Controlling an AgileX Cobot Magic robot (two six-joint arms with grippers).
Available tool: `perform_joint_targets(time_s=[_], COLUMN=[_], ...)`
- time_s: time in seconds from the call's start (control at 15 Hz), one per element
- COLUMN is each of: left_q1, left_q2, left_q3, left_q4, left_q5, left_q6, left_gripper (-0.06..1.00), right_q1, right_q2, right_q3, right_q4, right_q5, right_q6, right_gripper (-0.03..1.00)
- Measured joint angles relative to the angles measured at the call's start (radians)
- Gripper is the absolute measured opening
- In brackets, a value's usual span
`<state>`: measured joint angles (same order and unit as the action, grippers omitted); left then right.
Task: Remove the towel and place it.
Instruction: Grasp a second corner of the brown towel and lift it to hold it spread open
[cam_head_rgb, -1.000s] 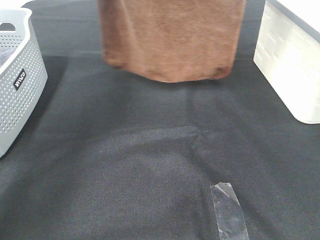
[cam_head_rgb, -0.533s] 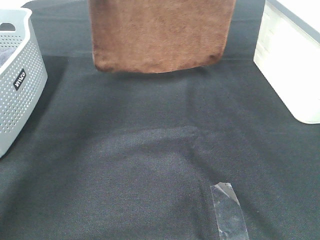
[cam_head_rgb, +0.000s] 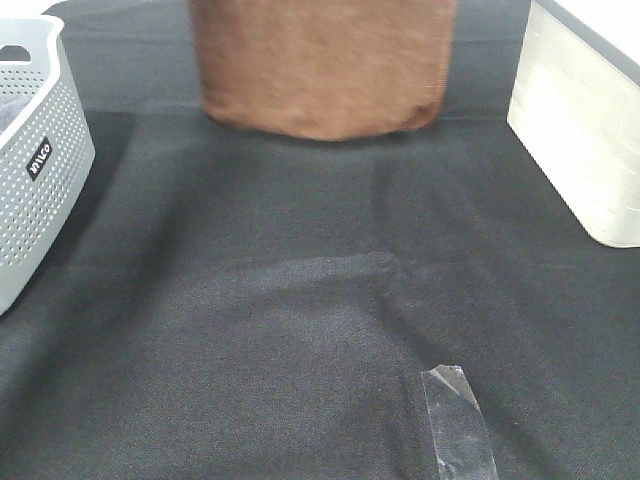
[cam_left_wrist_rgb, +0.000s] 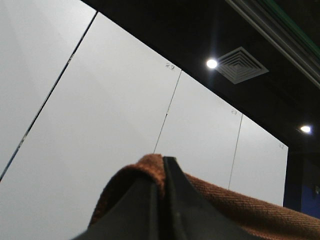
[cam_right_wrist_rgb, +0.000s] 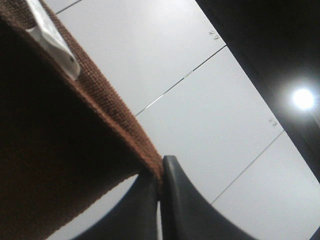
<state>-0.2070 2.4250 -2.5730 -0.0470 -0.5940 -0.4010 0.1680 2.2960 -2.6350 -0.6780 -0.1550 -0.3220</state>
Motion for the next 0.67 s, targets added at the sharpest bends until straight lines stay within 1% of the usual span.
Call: perform_joint_targets(time_s=[0.2, 0.27, 0.33, 0.4, 0.47, 0.53, 0.67], left_q1=[0.015, 0.018, 0.018, 0.018, 0.018, 0.018, 0.021], left_q2=[0.005, 0.006, 0.007, 0.007, 0.007, 0.010, 0.014], left_q3=[-0.015, -0.015, -0.015, -0.015, -0.015, -0.015, -0.015], left_q4=[0.047, 0.110, 0.160, 0.193, 0.294, 0.357, 0.486], left_q5=[0.020, 0.057, 0.071, 0.074, 0.094, 0.117, 0.144], left_q6=[0.009, 0.003, -0.012, -0.018, -0.056, -0.120, -0.275], left_gripper=[0.00, 0.00, 0.00, 0.00, 0.00, 0.00, 0.00], right_q1=[0.001, 0.001, 0.003, 0.003, 0.005, 0.005, 0.005], right_q2=[0.006, 0.006, 0.006, 0.006, 0.006, 0.006, 0.006], right_q3=[-0.008, -0.009, -0.012, -0.013, -0.016, -0.016, -0.017], right_q4=[0.043, 0.106, 0.184, 0.226, 0.313, 0.351, 0.409], right_q5=[-0.006, 0.030, 0.100, 0.155, 0.336, 0.440, 0.574], right_q6=[0.000, 0.010, 0.029, 0.033, 0.038, 0.035, 0.017], right_gripper=[0.00, 0.00, 0.00, 0.00, 0.00, 0.00, 0.00])
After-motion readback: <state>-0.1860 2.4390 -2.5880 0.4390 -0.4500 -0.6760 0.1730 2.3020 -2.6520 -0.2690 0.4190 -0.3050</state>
